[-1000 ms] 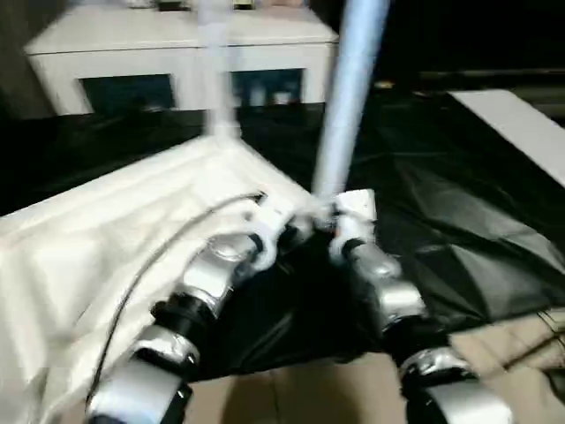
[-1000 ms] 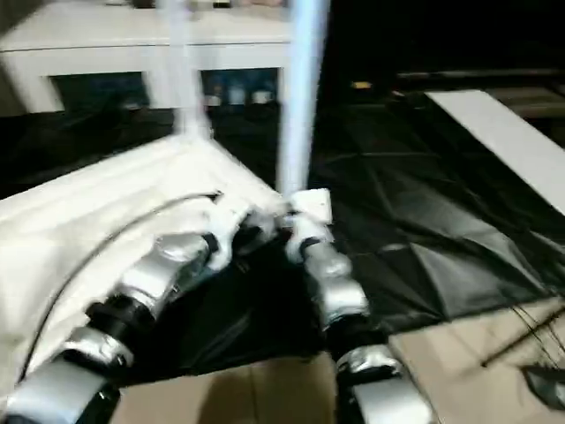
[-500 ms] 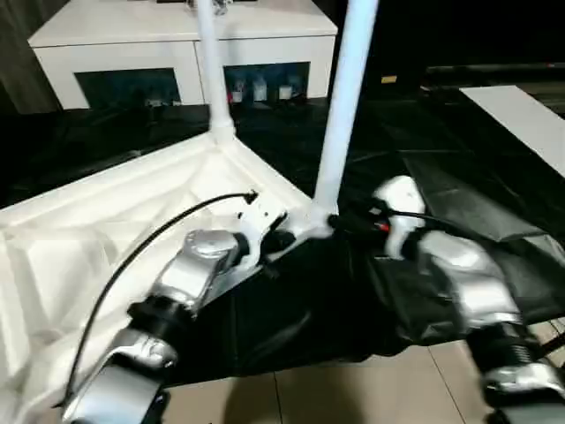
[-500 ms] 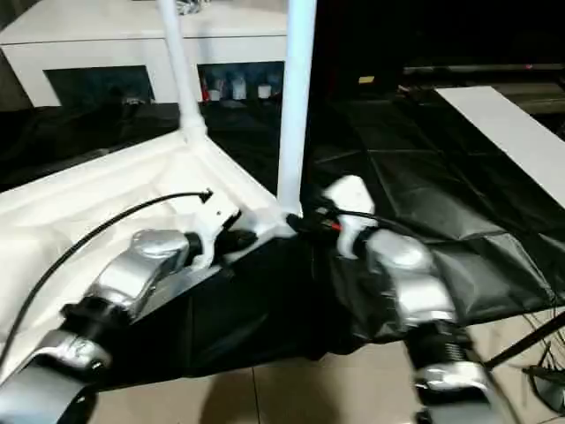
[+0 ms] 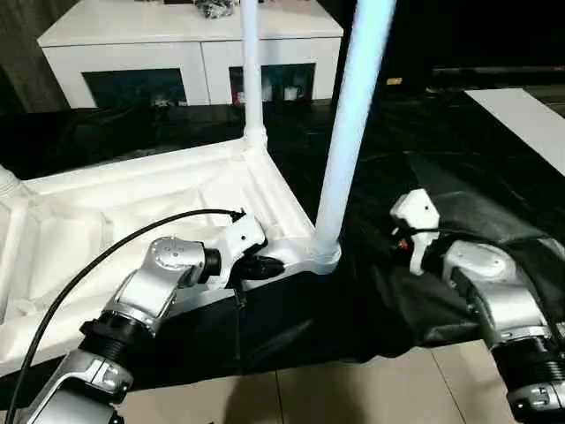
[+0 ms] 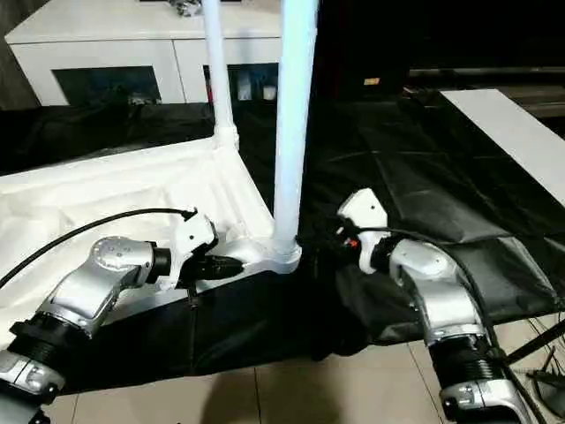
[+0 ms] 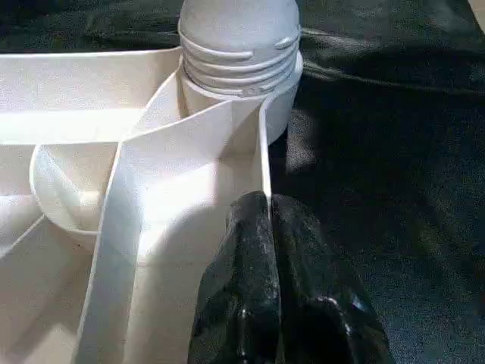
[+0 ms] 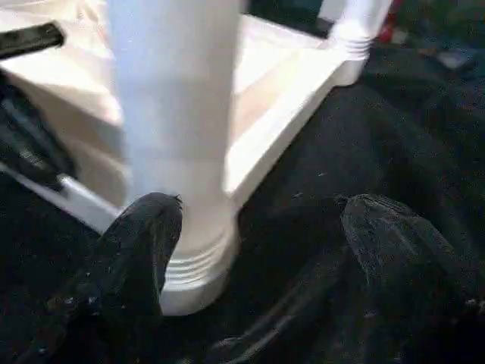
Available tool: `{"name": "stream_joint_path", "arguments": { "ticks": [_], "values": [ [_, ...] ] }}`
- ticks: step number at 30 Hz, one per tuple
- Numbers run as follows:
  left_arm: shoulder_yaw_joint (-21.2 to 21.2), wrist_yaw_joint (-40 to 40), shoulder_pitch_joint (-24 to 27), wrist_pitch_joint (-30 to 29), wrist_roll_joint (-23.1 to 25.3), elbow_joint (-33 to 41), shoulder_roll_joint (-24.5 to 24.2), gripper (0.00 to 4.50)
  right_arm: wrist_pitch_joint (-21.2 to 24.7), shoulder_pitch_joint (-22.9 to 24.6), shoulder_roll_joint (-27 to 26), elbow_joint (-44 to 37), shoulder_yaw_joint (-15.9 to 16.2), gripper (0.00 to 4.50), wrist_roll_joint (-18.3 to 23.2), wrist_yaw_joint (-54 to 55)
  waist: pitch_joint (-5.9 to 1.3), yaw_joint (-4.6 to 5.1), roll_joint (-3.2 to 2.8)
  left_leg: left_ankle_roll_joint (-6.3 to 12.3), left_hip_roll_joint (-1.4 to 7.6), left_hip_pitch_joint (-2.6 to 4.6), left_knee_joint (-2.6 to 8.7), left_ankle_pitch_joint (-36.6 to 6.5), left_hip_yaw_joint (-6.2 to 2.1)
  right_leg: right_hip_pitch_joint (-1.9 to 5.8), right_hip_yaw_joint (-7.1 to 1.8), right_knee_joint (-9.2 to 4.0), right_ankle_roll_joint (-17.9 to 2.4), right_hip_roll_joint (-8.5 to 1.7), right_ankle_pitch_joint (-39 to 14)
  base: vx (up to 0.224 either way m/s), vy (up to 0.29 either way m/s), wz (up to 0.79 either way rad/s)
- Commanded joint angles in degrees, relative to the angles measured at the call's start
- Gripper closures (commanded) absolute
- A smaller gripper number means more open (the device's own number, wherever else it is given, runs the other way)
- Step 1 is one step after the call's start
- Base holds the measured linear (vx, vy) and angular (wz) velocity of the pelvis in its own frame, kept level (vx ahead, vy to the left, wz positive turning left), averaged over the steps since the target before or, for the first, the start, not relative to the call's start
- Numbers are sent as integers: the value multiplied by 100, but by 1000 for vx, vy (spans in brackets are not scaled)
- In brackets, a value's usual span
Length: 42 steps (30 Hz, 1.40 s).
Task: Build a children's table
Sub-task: Rotate leg to tighten
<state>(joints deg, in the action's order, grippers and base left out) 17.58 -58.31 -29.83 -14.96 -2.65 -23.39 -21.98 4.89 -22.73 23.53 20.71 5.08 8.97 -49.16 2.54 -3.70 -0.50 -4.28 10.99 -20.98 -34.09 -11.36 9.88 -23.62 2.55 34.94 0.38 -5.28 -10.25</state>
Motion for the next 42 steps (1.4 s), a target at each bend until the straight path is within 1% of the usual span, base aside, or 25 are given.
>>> {"name": "stream_joint_path", "arguments": {
  "ticks": [1,2,3,5,7,10,14,15,16,19,20,22,24,26,28,29,32,33,34,35,36,37,40,41,42],
  "values": [
    [65,70,-7,-215,121,-170,-27,423,44,-9,8,-139,36,69,-30,-38,-322,-7,16,244,162,42,441,-1246,4,298,-182,-399,-1439,-226,-926,0,0,0],
    [62,49,-15,-233,120,-165,-25,423,52,-8,3,-152,43,69,-39,-50,-321,-5,16,224,162,36,447,-1265,-2,302,-180,-400,-1421,-225,-977,0,0,0],
    [67,44,-17,-216,132,-162,-25,395,57,-7,0,-159,45,68,-40,-58,-313,-2,18,210,161,31,455,-1308,-7,302,-179,-411,-1385,-224,-1074,0,0,0],
    [116,106,-48,-116,230,-231,-24,393,69,-27,-11,-171,53,68,-49,-74,-320,5,11,203,151,32,448,-1317,-9,298,-181,-418,-1326,-221,-1127,0,0,0],
    [137,137,-61,-80,266,-273,-24,393,73,-40,-14,-171,56,68,-49,-74,-321,9,12,201,157,23,453,-1267,-14,303,-181,-413,-1332,-223,-1052,0,0,0],
    [130,163,-87,-30,278,-368,4,393,66,-55,-10,-164,78,68,-31,-58,-329,2,7,221,154,34,441,-1228,-4,297,-180,-400,-1393,-216,-895,0,0,0],
    [96,137,-86,-34,245,-388,27,393,65,-56,-14,-164,78,68,-33,-45,-322,1,7,203,157,33,450,-1308,-8,300,-181,-414,-1374,-224,-1053,0,0,0],
    [84,89,-83,-55,212,-397,36,410,56,-58,-17,-151,80,68,-41,-40,-319,1,4,191,157,32,454,-1342,-10,298,-181,-418,-1360,-225,-1103,0,0,0],
    [79,74,-81,-58,204,-403,39,410,45,-62,-20,-131,83,68,-52,-33,-321,2,8,185,156,30,455,-1337,-13,301,-180,-418,-1346,-225,-1118,0,0,0],
    [106,-51,-62,-133,169,-384,15,445,0,-117,-25,-23,112,68,-138,27,-324,4,2,187,155,27,451,-1280,-12,299,-181,-411,-1362,-222,-1030,0,0,0],
    [131,-110,-52,-167,161,-366,-4,445,-12,-139,-26,8,122,68,-144,14,-331,5,10,194,154,28,445,-1247,-10,303,-181,-402,-1377,-220,-961,0,0,0],
    [191,-211,-30,-240,163,-310,-45,445,-49,-187,-20,76,170,68,-136,-104,-337,6,2,214,154,29,440,-1188,-10,306,-179,-388,-1420,-222,-854,0,0,0],
    [313,-357,-18,-328,207,-232,-103,445,-168,-279,-24,237,317,68,-192,-319,-349,16,6,250,151,28,425,-1139,-5,311,-173,-365,-1494,-218,-699,0,0,0],
    [399,-448,-16,-370,264,-182,-143,445,-254,-334,-42,352,417,68,-248,-432,-343,13,1,278,153,20,421,-1099,-2,316,-174,-365,-1523,-222,-642,0,0,0],
    [409,-417,-37,-379,306,-190,-125,445,-239,-411,-78,494,485,68,-253,-572,-347,9,14,312,156,26,416,-1034,0,321,-174,-355,-1562,-224,-562,0,0,0],
    [408,-406,-42,-381,312,-193,-119,450,-233,-427,-84,523,498,41,-252,-601,-348,10,6,338,155,35,410,-1046,4,311,-171,-354,-1608,-221,-552,0,0,0],
    [394,-348,-92,-414,332,-218,-83,450,-281,-525,-98,697,623,29,-315,-742,-333,0,26,321,166,34,425,-1135,-1,315,-171,-366,-1584,-229,-746,0,0,0],
    [386,-324,-107,-421,333,-221,-77,450,-383,-567,-106,779,666,17,-401,-683,-331,-6,16,302,170,43,424,-1164,1,307,-176,-376,-1563,-236,-802,0,0,0],
    [376,-296,-119,-421,334,-224,-73,450,-517,-643,-141,918,696,17,-509,-555,-332,-5,25,289,170,39,426,-1158,-1,309,-176,-372,-1550,-236,-810,0,0,0],
    [379,-268,-125,-433,324,-211,-77,450,-654,-725,-183,1077,708,17,-602,-442,-328,5,21,244,163,35,434,-1167,-2,303,-169,-377,-1539,-231,-877,0,0,0],
    [380,-264,-124,-439,319,-203,-78,450,-667,-745,-198,1107,705,17,-605,-438,-333,14,30,221,155,36,424,-1190,4,300,-176,-379,-1546,-238,-911,0,0,0],
    [382,-264,-122,-443,317,-199,-80,450,-654,-760,-216,1120,695,17,-588,-443,-335,3,22,232,159,50,423,-1186,5,300,-180,-378,-1535,-236,-900,0,0,0],
    [379,-273,-106,-456,319,-173,-83,450,-677,-837,-294,1260,648,17,-540,-445,-342,2,20,266,159,37,421,-1097,-1,312,-177,-358,-1548,-229,-744,0,0,0],
    [379,-275,-101,-457,320,-169,-82,450,-678,-857,-320,1303,630,17,-515,-458,-339,5,8,271,158,35,422,-1104,0,310,-174,-359,-1561,-226,-716,0,0,0],
    [378,-277,-95,-457,322,-167,-80,450,-674,-875,-351,1347,608,17,-481,-472,-342,7,14,275,158,37,422,-1121,1,312,-174,-356,-1570,-225,-707,0,0,0]
  ]
}}
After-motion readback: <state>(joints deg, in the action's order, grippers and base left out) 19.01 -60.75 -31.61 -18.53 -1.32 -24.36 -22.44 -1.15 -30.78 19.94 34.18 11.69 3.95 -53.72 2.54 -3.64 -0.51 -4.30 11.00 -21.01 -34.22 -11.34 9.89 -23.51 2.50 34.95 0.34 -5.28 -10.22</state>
